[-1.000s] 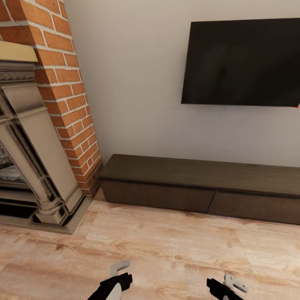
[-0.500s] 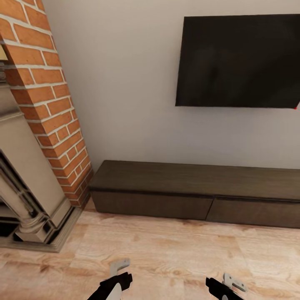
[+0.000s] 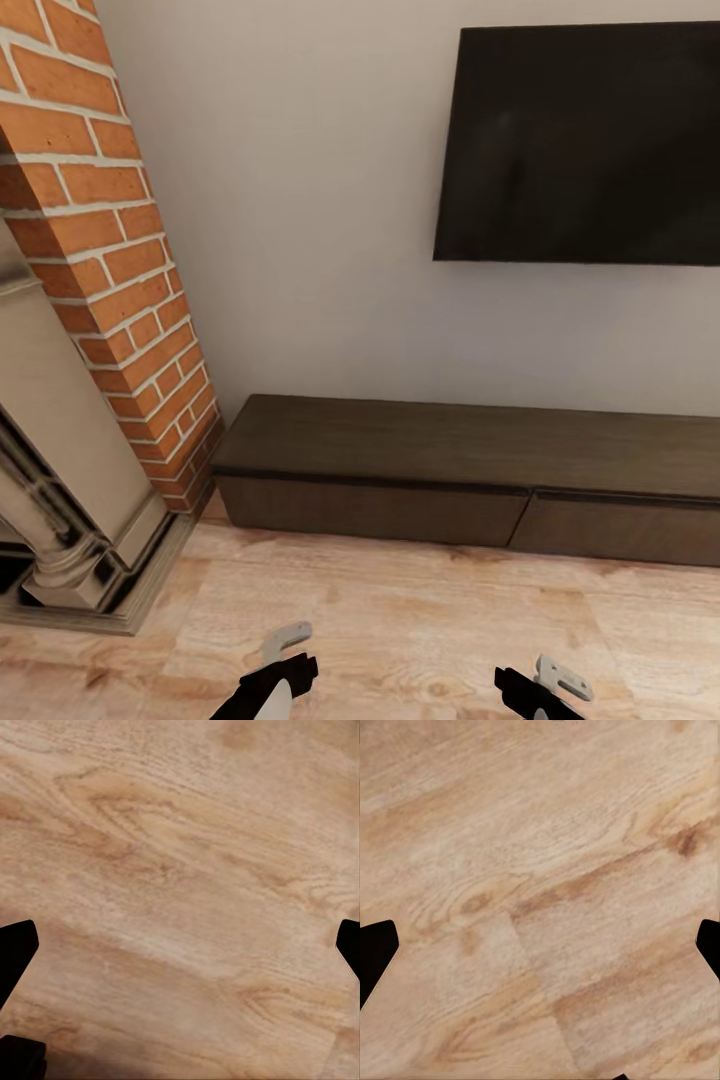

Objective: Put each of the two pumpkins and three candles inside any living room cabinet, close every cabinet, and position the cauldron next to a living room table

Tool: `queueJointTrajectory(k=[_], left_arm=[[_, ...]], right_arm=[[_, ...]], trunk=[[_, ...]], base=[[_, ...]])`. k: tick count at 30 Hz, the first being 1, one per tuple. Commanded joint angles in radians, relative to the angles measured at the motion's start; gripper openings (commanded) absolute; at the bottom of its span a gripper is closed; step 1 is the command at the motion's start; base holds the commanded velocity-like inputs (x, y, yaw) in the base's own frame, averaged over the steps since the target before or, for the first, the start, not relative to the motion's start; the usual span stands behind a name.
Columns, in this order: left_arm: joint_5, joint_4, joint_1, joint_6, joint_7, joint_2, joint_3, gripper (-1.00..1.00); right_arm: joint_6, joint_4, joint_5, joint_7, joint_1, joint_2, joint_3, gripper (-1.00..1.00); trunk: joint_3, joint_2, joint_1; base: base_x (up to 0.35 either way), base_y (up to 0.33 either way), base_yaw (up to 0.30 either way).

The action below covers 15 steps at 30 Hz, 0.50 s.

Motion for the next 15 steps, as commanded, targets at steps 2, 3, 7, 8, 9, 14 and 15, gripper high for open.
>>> queueJointTrajectory(k=[2, 3, 7, 8, 9, 14, 15], left_arm=[[0.009, -0.002, 0.000, 0.003, 0.007, 0.001, -0.006, 1.00], [0.009, -0.002, 0.000, 0.003, 0.007, 0.001, -0.006, 1.00], [0.010, -0.002, 0.000, 0.003, 0.007, 0.001, -0.006, 1.00], [0.011, -0.002, 0.000, 0.003, 0.007, 0.001, -0.006, 1.00], [0.011, -0.002, 0.000, 0.003, 0.007, 0.001, -0.006, 1.00], [0.009, -0.002, 0.000, 0.003, 0.007, 0.001, -0.007, 1.00], [0.008, -0.002, 0.000, 0.003, 0.007, 0.001, -0.007, 1.00]], right_arm=[[0.004, -0.002, -0.010, -0.005, 0.000, 0.000, 0.001, 1.00], [0.004, -0.002, -0.010, -0.005, 0.000, -0.001, 0.001, 1.00], [0.002, -0.002, -0.010, -0.005, 0.000, -0.002, 0.001, 1.00], [0.001, -0.002, -0.010, -0.005, 0.000, -0.002, 0.001, 1.00], [0.001, -0.002, -0.010, -0.005, 0.000, -0.002, 0.001, 1.00], [0.000, -0.002, -0.010, -0.005, 0.000, -0.002, 0.001, 1.00], [0.000, -0.002, -0.010, -0.005, 0.000, -0.002, 0.001, 1.00]], trunk=[[-0.001, 0.000, 0.000], [-0.001, 0.000, 0.000], [-0.001, 0.000, 0.000], [-0.001, 0.000, 0.000], [-0.001, 0.000, 0.000], [-0.001, 0.000, 0.000], [-0.001, 0.000, 0.000]], base=[[0.153, 0.026, 0.000], [0.179, 0.110, 0.000], [0.155, 0.134, 0.000], [0.056, 0.051, 0.000], [0.043, 0.045, 0.000], [0.109, 0.132, 0.000], [0.049, 0.052, 0.000]])
